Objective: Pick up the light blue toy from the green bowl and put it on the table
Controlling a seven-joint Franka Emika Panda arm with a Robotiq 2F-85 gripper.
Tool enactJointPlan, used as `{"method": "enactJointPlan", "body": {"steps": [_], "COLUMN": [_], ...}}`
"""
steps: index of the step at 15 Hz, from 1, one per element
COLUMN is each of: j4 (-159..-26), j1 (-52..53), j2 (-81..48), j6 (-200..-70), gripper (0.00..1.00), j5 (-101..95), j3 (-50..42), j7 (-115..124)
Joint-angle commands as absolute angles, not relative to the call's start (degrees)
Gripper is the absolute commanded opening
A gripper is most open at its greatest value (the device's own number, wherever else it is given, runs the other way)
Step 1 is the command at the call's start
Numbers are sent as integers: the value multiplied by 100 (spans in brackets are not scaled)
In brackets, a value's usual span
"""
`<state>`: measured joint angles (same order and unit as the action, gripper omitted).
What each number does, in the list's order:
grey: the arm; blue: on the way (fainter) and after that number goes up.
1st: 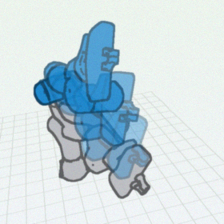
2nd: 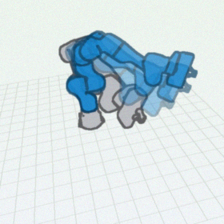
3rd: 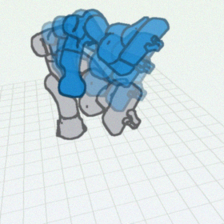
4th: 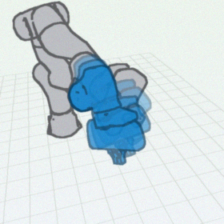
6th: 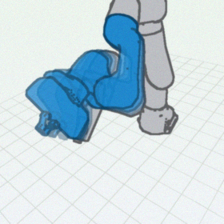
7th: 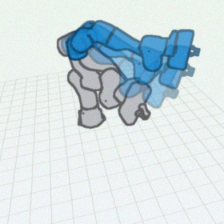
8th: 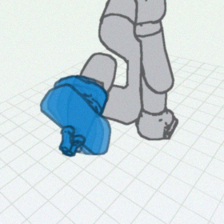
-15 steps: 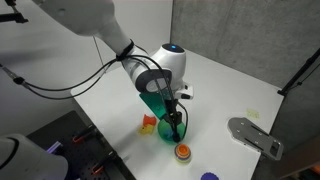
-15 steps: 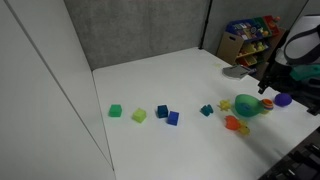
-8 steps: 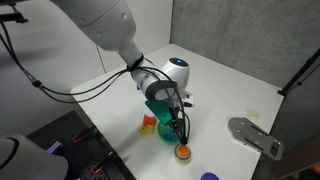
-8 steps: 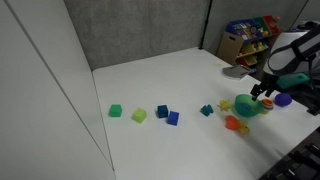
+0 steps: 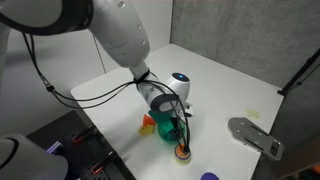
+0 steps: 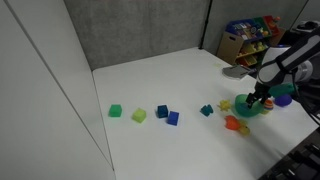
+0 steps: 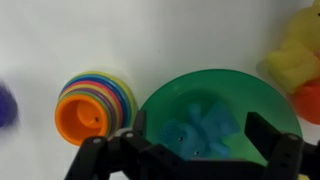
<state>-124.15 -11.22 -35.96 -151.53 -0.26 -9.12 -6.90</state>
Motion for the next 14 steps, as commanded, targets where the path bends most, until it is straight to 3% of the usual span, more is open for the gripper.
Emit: {"method": "enactJointPlan", "body": {"steps": [1,14], "j4": [-12098,-11998], "j1": [-1206,-1113], "j2": [-4006,-4481], "j6": [-15323,-16032], "gripper": [100,100], "j5": [-35,-67], "j3": [-827,-728], "j7": [-615,-571]}}
